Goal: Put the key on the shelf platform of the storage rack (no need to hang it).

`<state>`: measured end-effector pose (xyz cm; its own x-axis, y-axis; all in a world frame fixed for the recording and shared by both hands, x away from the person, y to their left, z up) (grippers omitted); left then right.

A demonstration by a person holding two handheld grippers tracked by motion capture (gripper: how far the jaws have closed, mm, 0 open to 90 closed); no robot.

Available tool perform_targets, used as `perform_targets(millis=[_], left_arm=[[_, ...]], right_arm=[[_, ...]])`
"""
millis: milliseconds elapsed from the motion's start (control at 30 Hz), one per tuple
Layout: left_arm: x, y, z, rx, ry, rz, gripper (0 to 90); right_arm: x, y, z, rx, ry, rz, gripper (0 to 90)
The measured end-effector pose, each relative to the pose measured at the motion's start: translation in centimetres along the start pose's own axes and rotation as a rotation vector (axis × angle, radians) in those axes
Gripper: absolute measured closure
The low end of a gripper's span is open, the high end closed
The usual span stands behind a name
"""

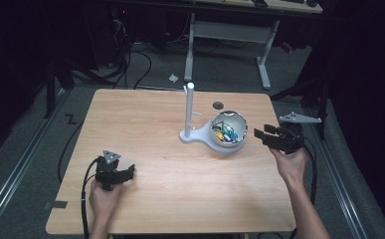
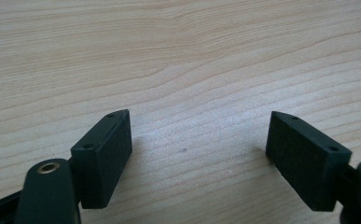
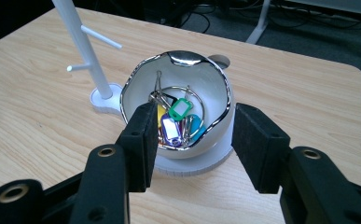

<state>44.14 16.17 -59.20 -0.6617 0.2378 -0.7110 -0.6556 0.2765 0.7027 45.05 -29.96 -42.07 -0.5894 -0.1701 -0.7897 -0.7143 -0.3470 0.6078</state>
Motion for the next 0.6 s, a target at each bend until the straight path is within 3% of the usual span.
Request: perform_targets(millis=[300,600], left_arm=[[0.0,0.0,0.0,0.001,0.001,0.000,22.9],[0.0,0.0,0.0,-0.002,-0.004,0.002,23.0]], right_arm=[[0.9,0.9,0.5,0.016,-0.005,-0.001,54.0],[2.2,2.8,0.2,0.017,-0.042,-0.044,53.5]])
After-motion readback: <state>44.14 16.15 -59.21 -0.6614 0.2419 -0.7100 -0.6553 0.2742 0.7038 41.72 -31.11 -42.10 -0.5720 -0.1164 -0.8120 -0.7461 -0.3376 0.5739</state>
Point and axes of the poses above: each handheld gripper's, and its own axes: y roughly backward along the jaws, x roughly out of its underside, z roughly to its left, the point moved 9 cm from there along -y, roughly forward along the jaws, and after that the axes turned 1 degree about -y, right-handed, at the moved point
